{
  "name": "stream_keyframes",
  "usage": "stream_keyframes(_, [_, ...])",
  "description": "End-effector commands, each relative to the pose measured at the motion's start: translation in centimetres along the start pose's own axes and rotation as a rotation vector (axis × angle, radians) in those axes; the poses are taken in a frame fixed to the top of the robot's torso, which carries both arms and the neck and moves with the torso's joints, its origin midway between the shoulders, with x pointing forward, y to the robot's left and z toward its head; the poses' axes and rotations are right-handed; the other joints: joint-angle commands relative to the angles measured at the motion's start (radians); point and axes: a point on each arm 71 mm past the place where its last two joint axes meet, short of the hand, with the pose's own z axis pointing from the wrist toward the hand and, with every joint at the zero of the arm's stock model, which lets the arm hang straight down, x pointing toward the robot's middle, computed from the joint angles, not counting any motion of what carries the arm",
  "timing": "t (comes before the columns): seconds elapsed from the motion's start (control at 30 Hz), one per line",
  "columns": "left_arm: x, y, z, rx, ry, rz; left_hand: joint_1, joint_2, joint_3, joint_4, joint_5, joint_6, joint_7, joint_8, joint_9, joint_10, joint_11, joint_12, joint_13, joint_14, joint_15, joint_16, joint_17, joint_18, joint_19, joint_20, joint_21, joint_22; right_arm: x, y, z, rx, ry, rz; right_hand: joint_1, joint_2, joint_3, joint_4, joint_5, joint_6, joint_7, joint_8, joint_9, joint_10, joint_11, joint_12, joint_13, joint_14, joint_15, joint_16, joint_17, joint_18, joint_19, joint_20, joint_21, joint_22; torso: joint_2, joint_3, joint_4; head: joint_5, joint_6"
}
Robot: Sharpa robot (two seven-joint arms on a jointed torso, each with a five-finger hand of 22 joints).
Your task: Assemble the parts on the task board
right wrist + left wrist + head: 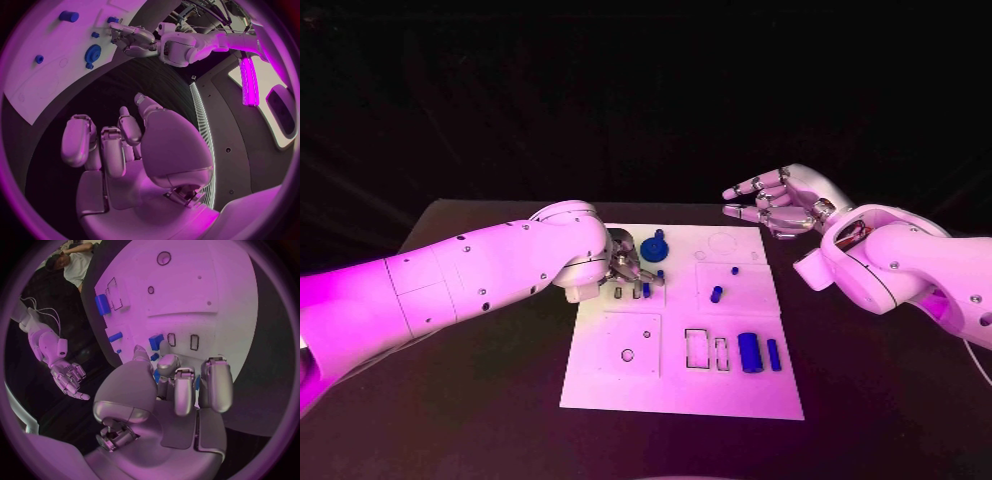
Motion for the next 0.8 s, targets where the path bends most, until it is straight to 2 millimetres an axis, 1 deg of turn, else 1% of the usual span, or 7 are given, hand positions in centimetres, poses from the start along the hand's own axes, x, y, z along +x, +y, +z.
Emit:
stream_keyframes(0.03, [0.08,0.06,0.01,-0.028,0.016,0.021,0.016,0.001,0.000,-0.002,-0.003,-0.007,0.001,0.004,0.003,-0.005,0.001,-0.005,-0.001,0.105,-0.005,0.002,0.263,-0.017,0.005,-0.001,0.000,0.019,0.20,0.05,0.03,-0.002,0.021,-0.008,0.007,0.004,-0.002,-0.004,0.006,0.009,0.000,0.004,0.001,0.006,-0.001,0.001,0.000,0.086,0.003,-0.003,0.196,0.005,0.000,-0.002,-0.005,0.001,0.000,0.0002,-0.0007,0.000,-0.002])
stream_keyframes(0.13, [0.12,0.00,0.03,-0.028,0.020,0.022,0.020,0.001,0.000,-0.002,-0.003,-0.008,0.001,0.005,0.005,-0.005,0.001,-0.004,0.000,0.105,-0.005,0.002,0.263,-0.017,0.005,-0.001,0.000,0.020,0.21,0.02,0.03,0.001,0.023,-0.008,0.007,0.004,-0.002,-0.004,0.006,0.009,0.000,0.004,0.001,0.006,-0.001,0.001,0.000,0.086,0.003,-0.003,0.196,0.005,0.000,-0.002,-0.005,0.001,0.000,-0.0002,0.0005,-0.001,-0.004])
stream_keyframes(0.3, [0.16,-0.11,0.12,-0.028,0.025,0.024,0.038,0.007,0.004,-0.005,-0.002,-0.011,0.001,0.008,0.012,-0.006,0.001,-0.004,0.003,0.105,-0.004,0.002,0.263,-0.018,0.005,0.000,0.001,0.022,0.24,-0.02,0.04,0.006,0.029,-0.008,0.006,0.004,-0.003,-0.003,0.007,0.009,0.001,0.004,0.001,0.005,-0.001,0.000,-0.001,0.086,0.003,-0.004,0.194,0.006,-0.001,-0.002,-0.006,-0.002,0.000,0.0001,0.0003,-0.001,-0.006])
stream_keyframes(0.43, [0.16,-0.15,0.18,-0.027,0.027,0.024,0.071,0.016,0.017,-0.013,-0.002,-0.015,0.001,0.011,0.022,-0.007,0.001,-0.005,0.004,0.105,-0.004,0.002,0.263,-0.018,0.005,0.000,0.001,0.024,0.27,-0.04,0.06,0.007,0.032,-0.008,0.006,0.004,-0.003,-0.003,0.007,0.009,0.001,0.004,0.001,0.005,-0.001,0.000,-0.001,0.086,0.003,-0.004,0.194,0.006,-0.001,-0.002,-0.006,-0.002,0.001,0.0001,-0.0001,0.000,-0.007])
stream_keyframes(0.6, [0.17,-0.17,0.21,-0.027,0.029,0.025,0.095,0.019,0.027,-0.020,-0.002,-0.018,0.001,0.013,0.030,-0.006,0.001,-0.005,0.008,0.105,-0.004,0.002,0.263,-0.018,0.005,0.000,0.002,0.026,0.32,-0.06,0.10,0.009,0.035,-0.008,0.006,0.004,-0.003,-0.003,0.007,0.009,0.001,0.004,0.001,0.005,-0.001,0.000,-0.001,0.086,0.003,-0.004,0.194,0.006,-0.001,-0.002,-0.006,-0.002,0.000,0.0006,0.0006,0.000,-0.009])
stream_keyframes(0.73, [0.19,-0.19,0.21,-0.025,0.032,0.028,0.121,0.025,0.042,-0.029,-0.002,-0.021,0.001,0.014,0.037,-0.007,0.001,-0.006,0.009,0.105,-0.004,0.002,0.263,-0.018,0.005,0.000,0.002,0.027,0.41,-0.09,0.17,0.009,0.038,-0.008,0.005,0.005,-0.004,-0.003,0.008,0.009,0.001,0.004,0.001,0.005,-0.001,-0.001,-0.002,0.085,0.003,-0.005,0.192,0.006,-0.002,-0.002,-0.007,-0.004,0.000,0.0006,0.0009,0.001,-0.012])
stream_keyframes(0.8, [0.21,-0.20,0.20,-0.025,0.034,0.029,0.150,0.032,0.060,-0.044,-0.002,-0.023,-0.001,0.014,0.041,-0.008,0.000,-0.008,0.008,0.105,-0.006,0.002,0.263,-0.018,0.004,-0.001,0.001,0.027,0.44,-0.10,0.20,0.009,0.040,-0.007,0.005,0.005,-0.004,-0.003,0.008,0.009,0.001,0.004,0.001,0.005,-0.001,-0.001,-0.002,0.085,0.003,-0.005,0.192,0.006,-0.002,-0.002,-0.007,-0.004,0.000,0.0010,0.0011,0.001,-0.013])
